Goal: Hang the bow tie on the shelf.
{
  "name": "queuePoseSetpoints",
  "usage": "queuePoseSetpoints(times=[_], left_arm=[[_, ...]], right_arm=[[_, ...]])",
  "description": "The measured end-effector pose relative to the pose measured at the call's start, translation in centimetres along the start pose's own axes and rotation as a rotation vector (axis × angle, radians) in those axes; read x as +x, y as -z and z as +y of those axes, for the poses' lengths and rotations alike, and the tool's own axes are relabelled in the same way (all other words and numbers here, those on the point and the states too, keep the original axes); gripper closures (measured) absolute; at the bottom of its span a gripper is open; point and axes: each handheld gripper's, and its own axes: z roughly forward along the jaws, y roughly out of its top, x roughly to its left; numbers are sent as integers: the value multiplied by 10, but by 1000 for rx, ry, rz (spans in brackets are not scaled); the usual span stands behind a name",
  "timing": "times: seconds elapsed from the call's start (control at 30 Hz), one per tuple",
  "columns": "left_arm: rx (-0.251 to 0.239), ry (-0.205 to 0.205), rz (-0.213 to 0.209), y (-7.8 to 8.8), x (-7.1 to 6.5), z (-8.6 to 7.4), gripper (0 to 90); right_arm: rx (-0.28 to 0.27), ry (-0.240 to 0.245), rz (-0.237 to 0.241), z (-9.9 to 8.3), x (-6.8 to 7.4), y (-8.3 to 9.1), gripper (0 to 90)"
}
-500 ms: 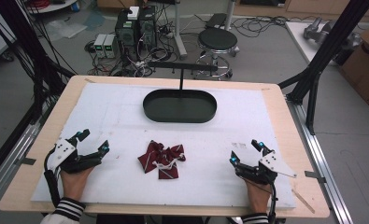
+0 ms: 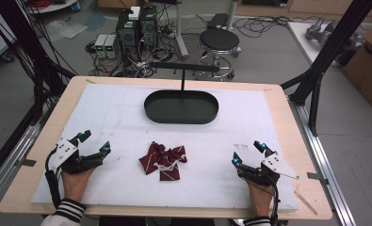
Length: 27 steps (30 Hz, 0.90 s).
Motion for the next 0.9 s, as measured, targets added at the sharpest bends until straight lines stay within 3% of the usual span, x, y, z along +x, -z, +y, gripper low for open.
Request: queuePoseSetpoints(times=[0.17, 0.47, 0.67, 0.9], left_arm=[[-1, -5, -15, 0, 0, 0, 144], [61, -11, -36, -1, 2, 10, 144], [71, -64, -102, 4, 0, 41, 144], [108, -97, -227, -3, -9, 85, 144]], right_arm=[[2, 3, 0, 0, 1, 0, 105], [-2, 8, -2, 0, 1, 0, 105], [1, -1, 2, 0, 1, 0, 105], [-2, 1, 1, 0, 0, 0, 105]])
